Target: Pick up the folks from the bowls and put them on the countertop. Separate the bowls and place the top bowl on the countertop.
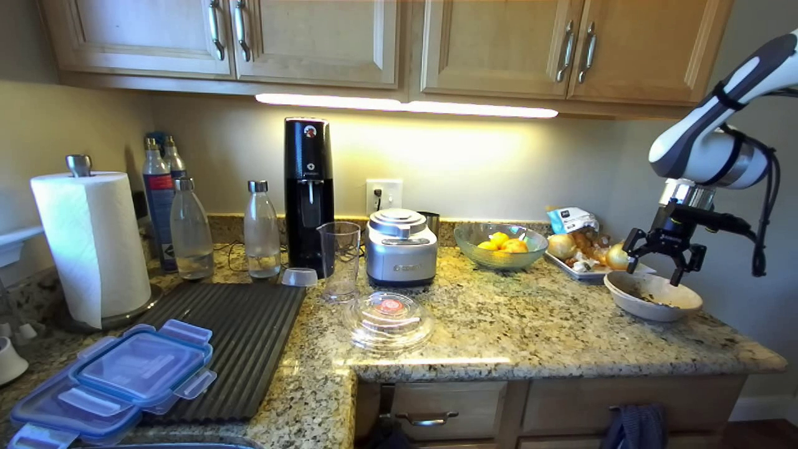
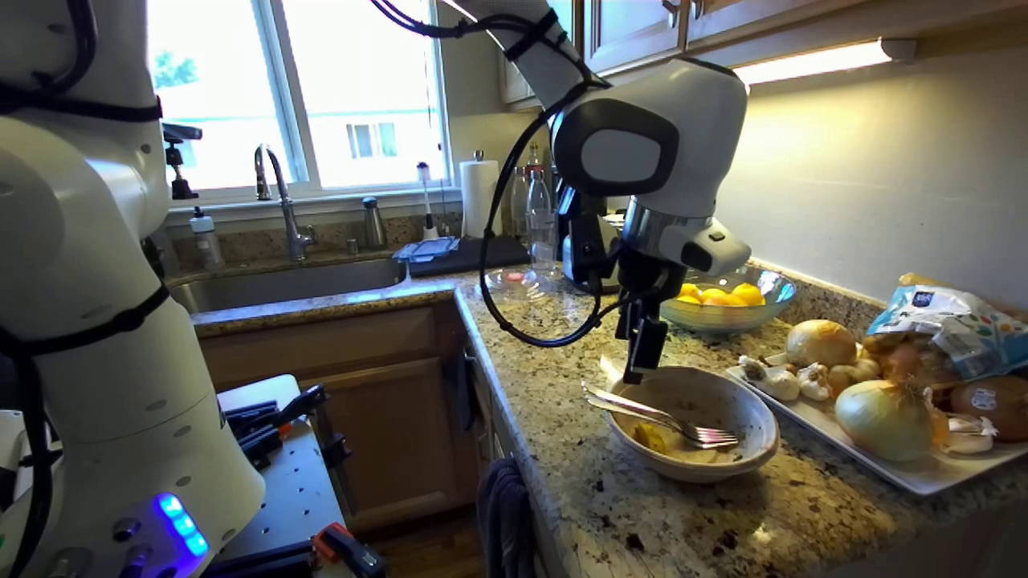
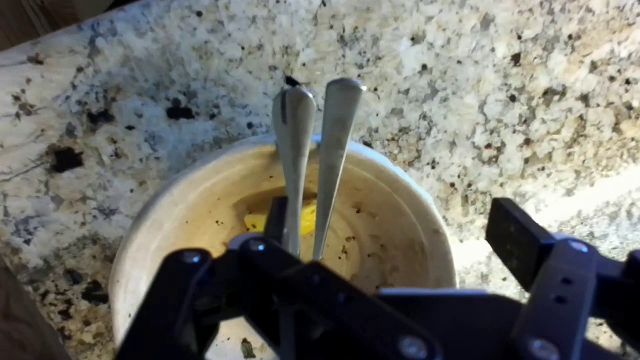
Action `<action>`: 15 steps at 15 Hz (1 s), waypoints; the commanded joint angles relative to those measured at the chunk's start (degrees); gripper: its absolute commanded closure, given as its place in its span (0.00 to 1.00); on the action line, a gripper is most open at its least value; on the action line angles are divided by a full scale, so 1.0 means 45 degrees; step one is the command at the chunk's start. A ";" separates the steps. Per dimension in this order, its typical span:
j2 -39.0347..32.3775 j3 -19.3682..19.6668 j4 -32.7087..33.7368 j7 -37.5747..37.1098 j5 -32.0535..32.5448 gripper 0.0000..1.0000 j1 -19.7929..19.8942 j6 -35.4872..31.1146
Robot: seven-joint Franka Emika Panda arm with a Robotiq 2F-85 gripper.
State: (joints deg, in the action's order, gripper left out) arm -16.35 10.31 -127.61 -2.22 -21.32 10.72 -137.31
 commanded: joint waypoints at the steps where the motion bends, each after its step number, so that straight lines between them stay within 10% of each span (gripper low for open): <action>1: -0.0676 -0.0097 0.0491 -0.0512 -0.0154 0.04 0.0318 -0.0102; 10: -0.1732 -0.0249 0.1186 -0.0800 -0.0473 0.32 0.0661 0.0136; 15: -0.1953 -0.0311 0.1330 -0.0785 -0.0770 0.28 0.0756 0.0158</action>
State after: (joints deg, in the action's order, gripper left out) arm -24.94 9.98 -122.22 -4.82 -23.55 12.47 -137.27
